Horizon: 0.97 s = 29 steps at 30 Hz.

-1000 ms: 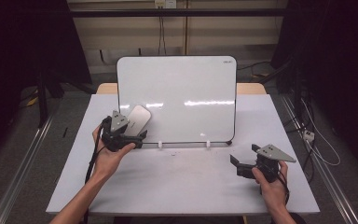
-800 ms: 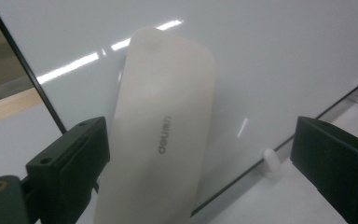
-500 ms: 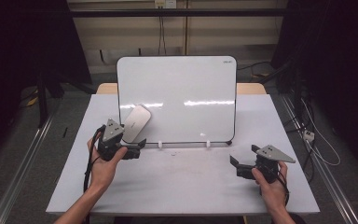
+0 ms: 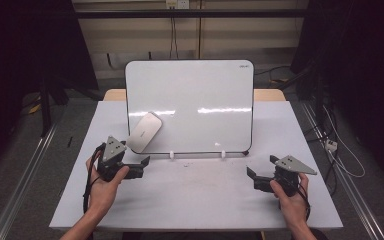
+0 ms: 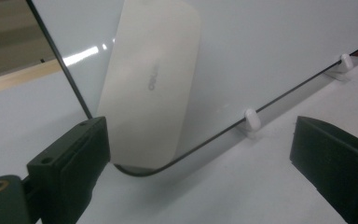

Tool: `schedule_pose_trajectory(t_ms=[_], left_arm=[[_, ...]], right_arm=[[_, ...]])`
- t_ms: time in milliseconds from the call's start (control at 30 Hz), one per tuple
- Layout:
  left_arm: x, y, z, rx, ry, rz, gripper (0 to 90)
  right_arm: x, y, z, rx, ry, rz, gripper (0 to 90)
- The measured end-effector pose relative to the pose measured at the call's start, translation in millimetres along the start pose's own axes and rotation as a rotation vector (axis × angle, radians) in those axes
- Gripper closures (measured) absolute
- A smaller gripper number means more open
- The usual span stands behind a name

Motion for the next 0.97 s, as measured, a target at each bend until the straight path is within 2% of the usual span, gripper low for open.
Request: schedule_pose_trajectory(t_ms=[333,533,633,833,900,967], left_arm=[[13.8,-18.4,9.2,0.048,0.036,0.009,5.0],[16.5,-31.8,5.8,0.060,0.022,0.014,5.0],[17.2,-42.2,4.1,0.081,0.018,0.022,5.0],[21.5,-46.6,5.0,0.090,0.035,0.015,4.8],[21.8,-46.7,2.8,0.071,0.031,0.008,4.7],[22.4,-45.3,2.9,0.069,0.035,0.007,4.7]], right_arm=[[-1.0,-0.2,-0.4,0.001,-0.003,0.003,4.9],[-1.2,-0.7,0.8,-0.001,-0.002,0.006,4.9],[-0.7,-1.1,0.8,-0.001,-0.001,0.008,5.0],[0.6,-1.6,2.0,0.004,0.003,0.010,5.0],[0.3,-1.5,2.1,0.004,0.004,0.011,5.0],[0.2,-1.3,2.4,0.007,0.005,0.013,5.0]])
Point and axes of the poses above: each handheld gripper's, and its own axes: x roughly backward along the jaws, y roughly out of its top, z roughly to its left, the point moved 3 cm from there along -x, roughly forward along the jaws, and after that the axes turned 15 degrees about y, right-handed, at the moved point
